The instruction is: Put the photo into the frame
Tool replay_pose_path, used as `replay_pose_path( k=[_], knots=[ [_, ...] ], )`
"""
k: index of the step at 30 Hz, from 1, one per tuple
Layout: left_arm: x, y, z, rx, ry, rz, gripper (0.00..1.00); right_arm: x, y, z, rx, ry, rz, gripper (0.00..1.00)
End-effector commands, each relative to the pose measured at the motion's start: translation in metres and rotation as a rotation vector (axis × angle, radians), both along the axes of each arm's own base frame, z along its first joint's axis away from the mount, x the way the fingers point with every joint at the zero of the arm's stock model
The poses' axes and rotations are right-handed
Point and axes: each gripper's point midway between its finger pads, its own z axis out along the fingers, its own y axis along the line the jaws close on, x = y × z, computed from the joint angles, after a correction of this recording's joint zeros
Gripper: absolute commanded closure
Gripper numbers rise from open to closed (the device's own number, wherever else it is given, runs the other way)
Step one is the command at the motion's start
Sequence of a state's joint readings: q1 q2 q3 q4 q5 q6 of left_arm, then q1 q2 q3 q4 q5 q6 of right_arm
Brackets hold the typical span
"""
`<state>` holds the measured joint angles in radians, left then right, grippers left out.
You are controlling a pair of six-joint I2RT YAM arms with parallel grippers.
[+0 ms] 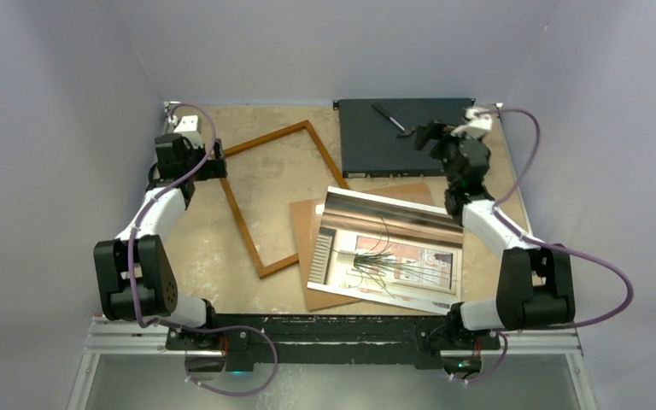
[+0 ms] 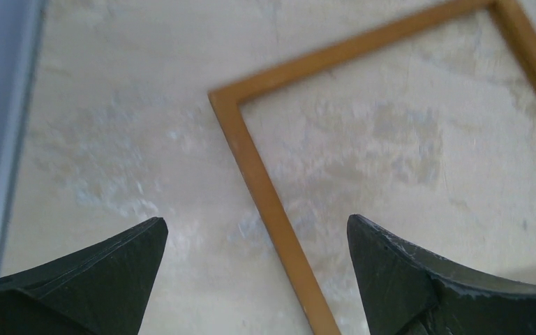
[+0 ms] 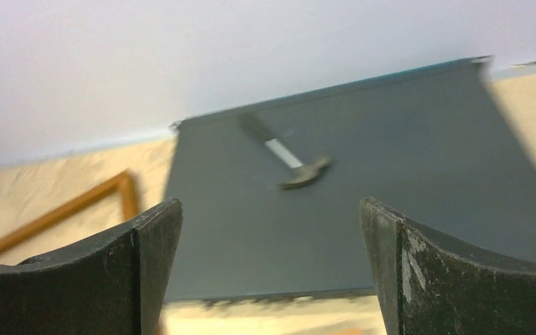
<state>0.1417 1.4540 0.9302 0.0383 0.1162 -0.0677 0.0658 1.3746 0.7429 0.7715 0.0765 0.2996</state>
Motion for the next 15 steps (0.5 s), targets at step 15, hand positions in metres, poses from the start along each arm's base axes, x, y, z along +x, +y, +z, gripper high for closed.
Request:
replay_pose_path(
  k=[15],
  knots=[
    [-0.043,-0.034,-0.083,-0.028,0.369,-0.071,0.03,-0.037,0.244,-0.019,0.081,0.378,0.575,0.01]
  ],
)
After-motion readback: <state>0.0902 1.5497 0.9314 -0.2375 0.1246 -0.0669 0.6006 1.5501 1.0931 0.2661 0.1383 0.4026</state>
